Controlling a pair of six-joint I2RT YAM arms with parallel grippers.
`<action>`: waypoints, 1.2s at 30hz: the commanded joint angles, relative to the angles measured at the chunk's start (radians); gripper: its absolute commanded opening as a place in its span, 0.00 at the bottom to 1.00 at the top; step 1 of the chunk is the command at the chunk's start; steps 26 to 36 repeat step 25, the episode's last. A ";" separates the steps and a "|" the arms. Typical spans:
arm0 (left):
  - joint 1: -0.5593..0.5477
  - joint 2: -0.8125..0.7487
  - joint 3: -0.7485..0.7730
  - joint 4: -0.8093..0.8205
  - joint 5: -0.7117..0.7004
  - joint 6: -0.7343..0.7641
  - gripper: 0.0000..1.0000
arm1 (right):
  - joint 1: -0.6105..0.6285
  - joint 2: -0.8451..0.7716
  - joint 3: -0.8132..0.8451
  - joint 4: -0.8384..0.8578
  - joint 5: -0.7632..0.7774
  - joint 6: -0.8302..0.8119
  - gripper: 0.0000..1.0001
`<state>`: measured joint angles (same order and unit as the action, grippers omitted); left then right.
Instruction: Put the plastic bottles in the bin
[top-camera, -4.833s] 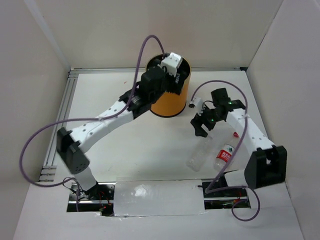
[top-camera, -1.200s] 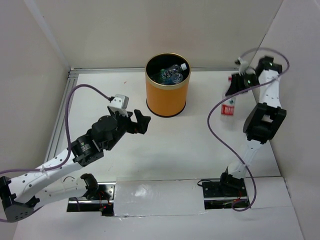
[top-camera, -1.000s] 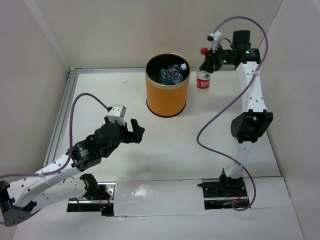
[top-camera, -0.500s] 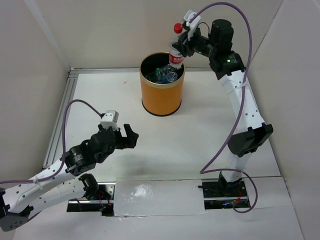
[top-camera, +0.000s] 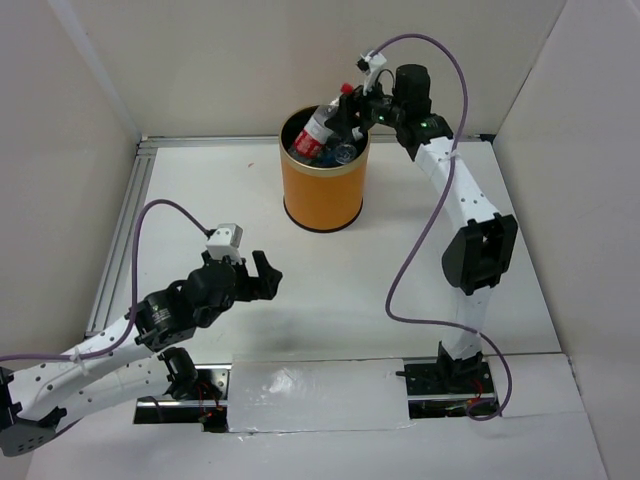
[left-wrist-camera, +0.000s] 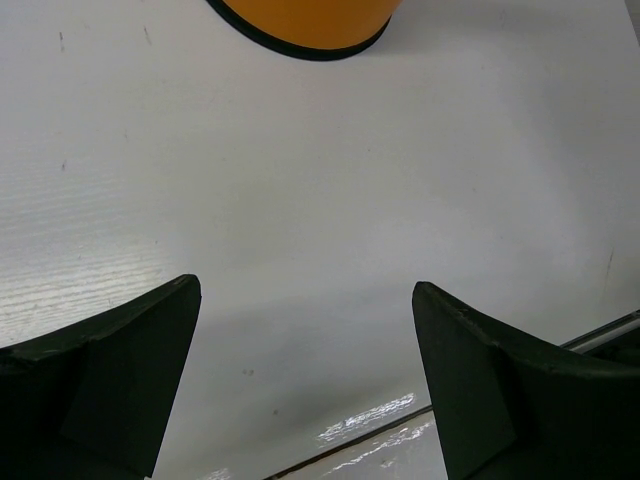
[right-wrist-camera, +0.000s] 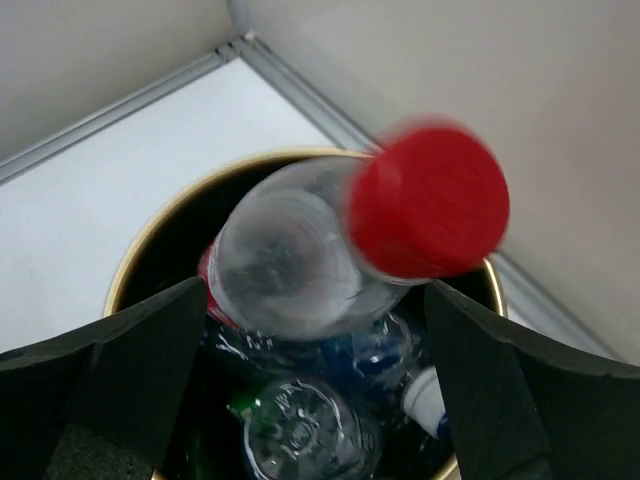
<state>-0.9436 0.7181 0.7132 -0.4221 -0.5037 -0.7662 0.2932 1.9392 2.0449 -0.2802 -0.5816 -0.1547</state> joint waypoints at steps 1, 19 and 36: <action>-0.007 -0.002 -0.015 0.046 -0.019 -0.019 1.00 | -0.051 -0.009 0.003 0.092 -0.104 0.115 0.96; -0.017 0.101 0.012 0.097 -0.029 -0.008 1.00 | -0.175 -0.288 -0.237 -0.252 0.316 0.144 1.00; 0.015 0.119 0.041 0.118 -0.029 0.056 1.00 | -0.204 -0.570 -0.741 -0.137 0.469 0.153 1.00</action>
